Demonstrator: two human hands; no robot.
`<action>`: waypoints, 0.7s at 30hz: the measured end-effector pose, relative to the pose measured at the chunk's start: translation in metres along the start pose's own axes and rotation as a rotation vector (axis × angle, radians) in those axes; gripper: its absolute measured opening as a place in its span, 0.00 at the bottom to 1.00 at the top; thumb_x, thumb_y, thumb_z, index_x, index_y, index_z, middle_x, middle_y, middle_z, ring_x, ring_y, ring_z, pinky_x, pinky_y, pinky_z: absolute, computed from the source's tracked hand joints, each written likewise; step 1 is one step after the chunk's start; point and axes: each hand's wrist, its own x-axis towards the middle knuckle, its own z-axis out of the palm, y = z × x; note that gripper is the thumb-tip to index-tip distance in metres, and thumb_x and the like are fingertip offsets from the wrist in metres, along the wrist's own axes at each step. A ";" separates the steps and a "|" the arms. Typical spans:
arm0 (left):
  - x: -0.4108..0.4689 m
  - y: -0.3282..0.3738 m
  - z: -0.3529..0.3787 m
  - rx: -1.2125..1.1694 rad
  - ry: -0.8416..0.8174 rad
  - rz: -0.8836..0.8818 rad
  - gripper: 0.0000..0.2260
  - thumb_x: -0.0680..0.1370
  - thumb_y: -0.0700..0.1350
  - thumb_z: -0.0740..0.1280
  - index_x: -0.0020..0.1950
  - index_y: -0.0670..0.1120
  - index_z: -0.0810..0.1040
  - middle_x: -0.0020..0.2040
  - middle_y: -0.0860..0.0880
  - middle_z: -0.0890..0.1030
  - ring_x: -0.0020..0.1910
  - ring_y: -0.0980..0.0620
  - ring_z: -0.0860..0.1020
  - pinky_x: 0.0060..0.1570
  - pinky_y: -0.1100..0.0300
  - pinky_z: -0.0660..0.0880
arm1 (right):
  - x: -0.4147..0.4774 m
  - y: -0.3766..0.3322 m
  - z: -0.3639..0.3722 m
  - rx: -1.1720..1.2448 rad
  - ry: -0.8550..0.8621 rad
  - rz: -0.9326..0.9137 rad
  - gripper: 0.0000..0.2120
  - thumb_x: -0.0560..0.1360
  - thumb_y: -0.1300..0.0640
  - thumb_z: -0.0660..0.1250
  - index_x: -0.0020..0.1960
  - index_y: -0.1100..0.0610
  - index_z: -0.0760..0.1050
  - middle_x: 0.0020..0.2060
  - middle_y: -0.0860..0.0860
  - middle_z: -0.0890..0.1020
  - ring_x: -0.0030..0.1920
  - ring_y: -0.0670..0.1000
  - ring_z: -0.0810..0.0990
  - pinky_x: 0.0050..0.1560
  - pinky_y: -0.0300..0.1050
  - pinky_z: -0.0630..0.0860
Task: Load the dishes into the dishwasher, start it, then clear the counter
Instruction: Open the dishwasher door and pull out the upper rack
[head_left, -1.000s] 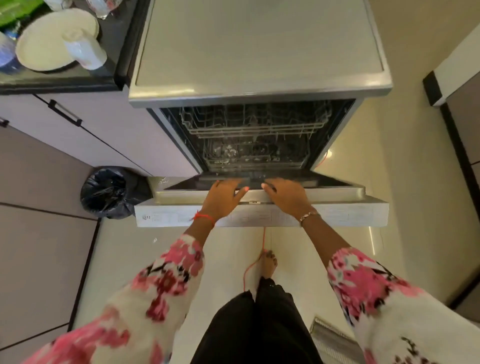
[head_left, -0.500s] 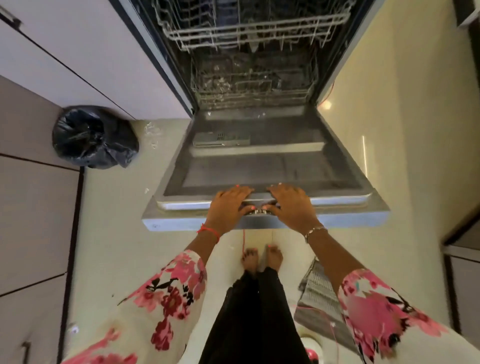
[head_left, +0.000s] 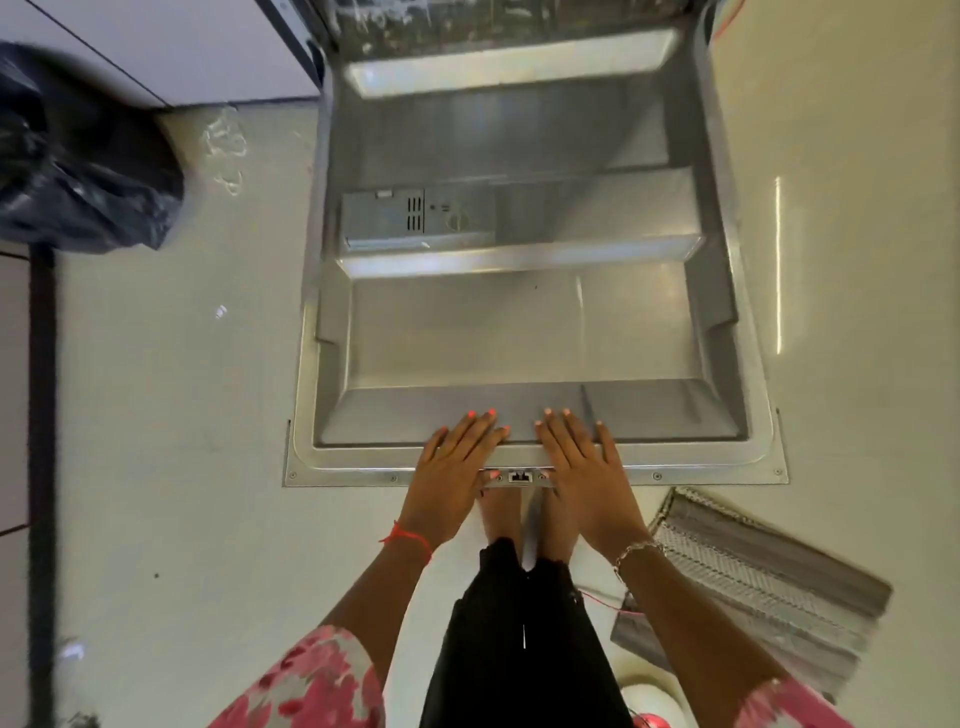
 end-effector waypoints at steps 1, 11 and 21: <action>0.004 -0.004 0.014 0.011 0.007 0.000 0.24 0.79 0.54 0.52 0.74 0.53 0.58 0.74 0.52 0.62 0.73 0.51 0.59 0.69 0.53 0.54 | 0.002 0.001 0.015 0.000 -0.010 0.001 0.41 0.66 0.54 0.75 0.72 0.57 0.56 0.70 0.54 0.68 0.72 0.56 0.62 0.71 0.56 0.46; 0.040 -0.034 0.124 0.116 0.097 -0.010 0.31 0.77 0.46 0.65 0.76 0.52 0.52 0.77 0.50 0.54 0.75 0.49 0.52 0.73 0.51 0.52 | 0.020 0.014 0.132 -0.058 -0.017 -0.015 0.48 0.70 0.56 0.70 0.76 0.57 0.40 0.76 0.54 0.45 0.75 0.55 0.46 0.73 0.58 0.45; 0.041 -0.029 0.111 -0.070 -0.035 -0.028 0.24 0.80 0.54 0.48 0.76 0.53 0.51 0.76 0.54 0.49 0.76 0.51 0.49 0.73 0.53 0.48 | 0.021 0.010 0.123 -0.012 -0.110 0.022 0.38 0.74 0.55 0.64 0.76 0.57 0.46 0.76 0.54 0.49 0.76 0.55 0.50 0.73 0.59 0.49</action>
